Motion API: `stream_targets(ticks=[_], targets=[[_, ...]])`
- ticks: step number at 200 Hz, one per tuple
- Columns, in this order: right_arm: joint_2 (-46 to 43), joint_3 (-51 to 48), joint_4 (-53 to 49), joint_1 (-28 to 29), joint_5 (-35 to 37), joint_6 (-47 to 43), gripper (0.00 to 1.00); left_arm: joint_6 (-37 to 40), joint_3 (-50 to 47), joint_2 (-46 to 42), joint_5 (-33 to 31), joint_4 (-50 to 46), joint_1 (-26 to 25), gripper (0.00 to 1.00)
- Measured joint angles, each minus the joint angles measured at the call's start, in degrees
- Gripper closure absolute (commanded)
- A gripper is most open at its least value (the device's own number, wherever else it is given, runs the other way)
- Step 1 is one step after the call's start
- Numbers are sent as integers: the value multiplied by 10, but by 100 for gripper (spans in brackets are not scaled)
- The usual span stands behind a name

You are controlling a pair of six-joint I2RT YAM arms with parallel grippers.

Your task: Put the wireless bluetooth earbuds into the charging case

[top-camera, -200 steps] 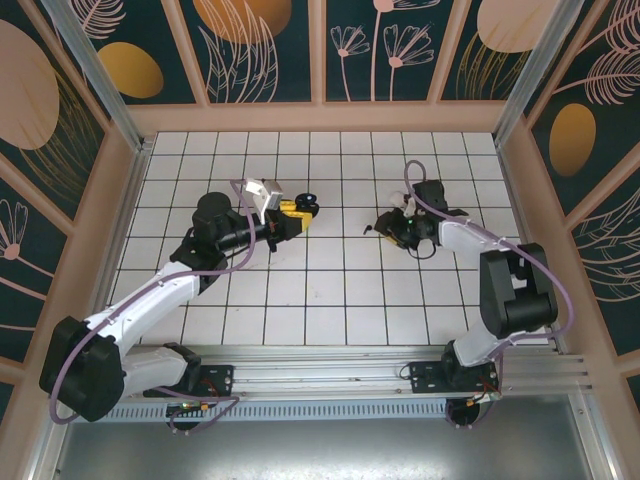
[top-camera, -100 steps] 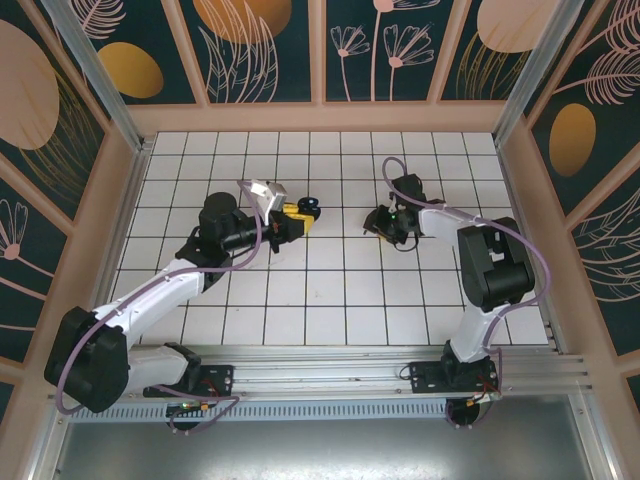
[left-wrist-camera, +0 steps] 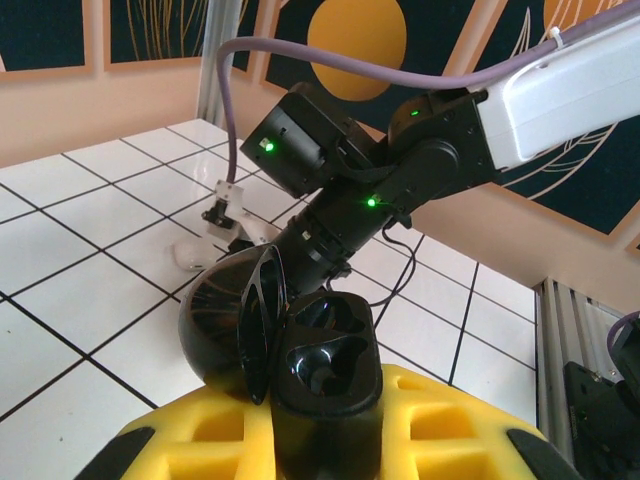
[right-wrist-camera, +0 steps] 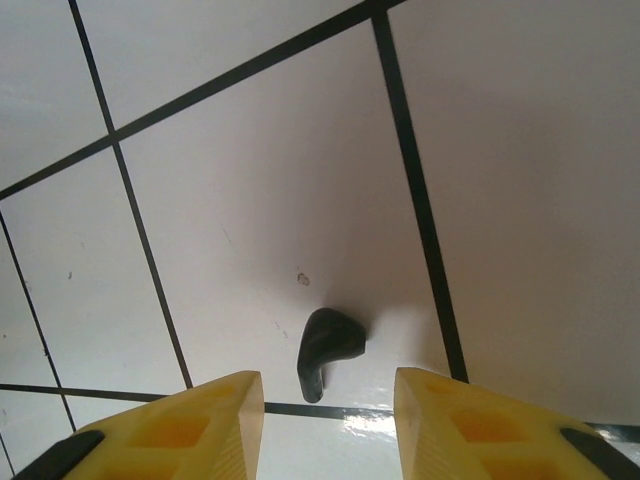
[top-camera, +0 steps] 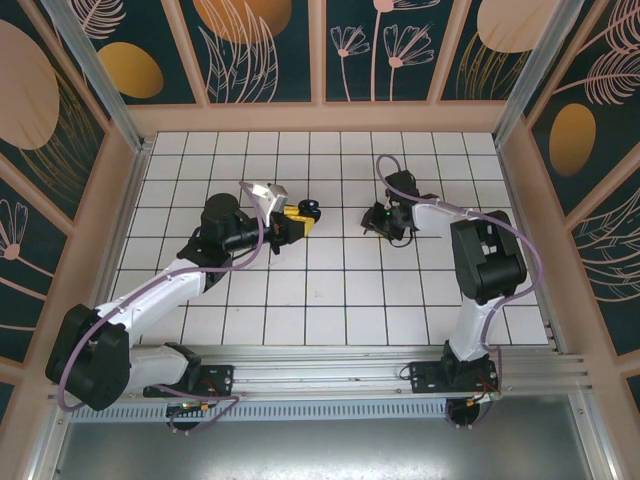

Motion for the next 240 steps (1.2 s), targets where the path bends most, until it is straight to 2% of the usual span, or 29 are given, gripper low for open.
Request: stream_targets(ticks=[71, 240], targets=[[34, 43, -33, 10, 20, -8, 66, 6, 0, 0, 0, -1, 0, 99], [97, 150, -146, 26, 54, -54, 79, 23, -4, -24, -17, -19, 0, 99]])
